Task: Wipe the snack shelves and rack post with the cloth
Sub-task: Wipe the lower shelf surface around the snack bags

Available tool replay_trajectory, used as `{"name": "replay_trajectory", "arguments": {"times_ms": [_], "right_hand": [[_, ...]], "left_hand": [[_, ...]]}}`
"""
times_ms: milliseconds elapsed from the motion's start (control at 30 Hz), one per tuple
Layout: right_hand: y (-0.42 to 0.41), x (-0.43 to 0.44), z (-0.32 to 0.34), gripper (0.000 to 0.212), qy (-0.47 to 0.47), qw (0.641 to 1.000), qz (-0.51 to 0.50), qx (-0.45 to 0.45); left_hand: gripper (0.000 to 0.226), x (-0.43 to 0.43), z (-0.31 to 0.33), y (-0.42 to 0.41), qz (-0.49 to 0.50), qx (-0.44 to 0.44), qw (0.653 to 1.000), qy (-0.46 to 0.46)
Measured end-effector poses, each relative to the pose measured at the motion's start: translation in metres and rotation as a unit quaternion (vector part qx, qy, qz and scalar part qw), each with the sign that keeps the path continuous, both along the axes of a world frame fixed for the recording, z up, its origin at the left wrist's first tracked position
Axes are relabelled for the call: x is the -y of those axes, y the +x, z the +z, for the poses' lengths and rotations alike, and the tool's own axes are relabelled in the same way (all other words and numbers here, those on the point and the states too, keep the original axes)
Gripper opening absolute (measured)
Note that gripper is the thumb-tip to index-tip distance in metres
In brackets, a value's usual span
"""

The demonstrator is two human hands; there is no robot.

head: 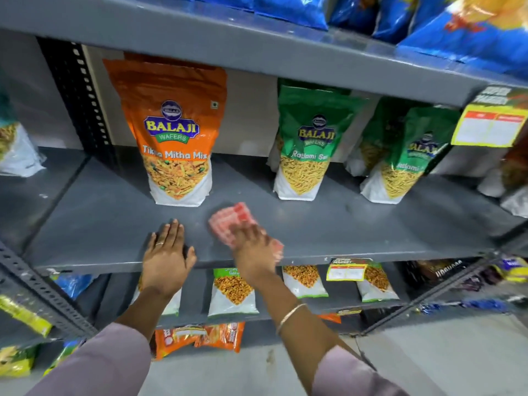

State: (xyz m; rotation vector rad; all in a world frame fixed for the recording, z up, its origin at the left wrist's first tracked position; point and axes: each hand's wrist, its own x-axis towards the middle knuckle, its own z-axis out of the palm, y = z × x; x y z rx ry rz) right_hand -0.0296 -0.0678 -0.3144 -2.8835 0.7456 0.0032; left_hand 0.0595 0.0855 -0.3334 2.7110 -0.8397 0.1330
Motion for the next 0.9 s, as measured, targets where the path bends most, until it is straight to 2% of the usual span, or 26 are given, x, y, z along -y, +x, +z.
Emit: {"name": "replay_trajectory", "arguments": {"times_ms": [67, 167, 267, 400, 467, 533, 600, 667, 733, 900], "right_hand": [[0.003, -0.010, 0.002, 0.053, 0.017, 0.999, 0.033, 0.017], [-0.015, 0.021, 0.007, 0.052, 0.023, 1.000, 0.003, 0.017], [-0.052, 0.083, 0.012, 0.054, 0.037, 0.993, -0.109, 0.002], [-0.083, 0.142, 0.020, 0.058, 0.082, 0.963, -0.255, -0.034], [-0.073, 0.141, 0.020, 0.060, 0.067, 0.970, -0.230, -0.045], [-0.063, 0.128, 0.014, 0.058, 0.041, 0.992, -0.114, -0.040], [-0.064, 0.130, 0.008, 0.054, 0.034, 0.999, -0.017, -0.029], [-0.073, 0.156, 0.010, 0.054, 0.034, 0.999, -0.023, -0.026], [-0.082, 0.189, 0.015, 0.055, 0.036, 0.998, -0.052, -0.028], [-0.110, 0.266, 0.023, 0.056, 0.061, 0.993, -0.099, -0.015]], "left_hand": [[0.074, 0.000, -0.001, 0.000, -0.004, 0.004, 1.000, -0.003], [0.073, 0.000, 0.000, -0.001, -0.008, 0.006, 1.000, -0.020], [0.072, 0.001, 0.001, -0.003, -0.007, 0.005, 1.000, -0.022], [0.075, 0.017, 0.003, -0.015, -0.009, -0.001, 1.000, -0.004], [0.081, 0.047, 0.007, -0.032, -0.036, 0.003, 0.999, 0.001], [0.088, 0.089, 0.008, -0.054, -0.068, 0.012, 0.998, 0.004], [0.096, 0.131, 0.008, -0.076, -0.087, 0.021, 0.996, 0.004], [0.101, 0.168, 0.008, -0.096, -0.088, 0.025, 0.996, 0.010], [0.095, 0.197, 0.006, -0.111, -0.076, 0.019, 0.997, 0.017], [0.096, 0.231, 0.002, -0.134, -0.032, 0.008, 0.999, 0.033]]}}
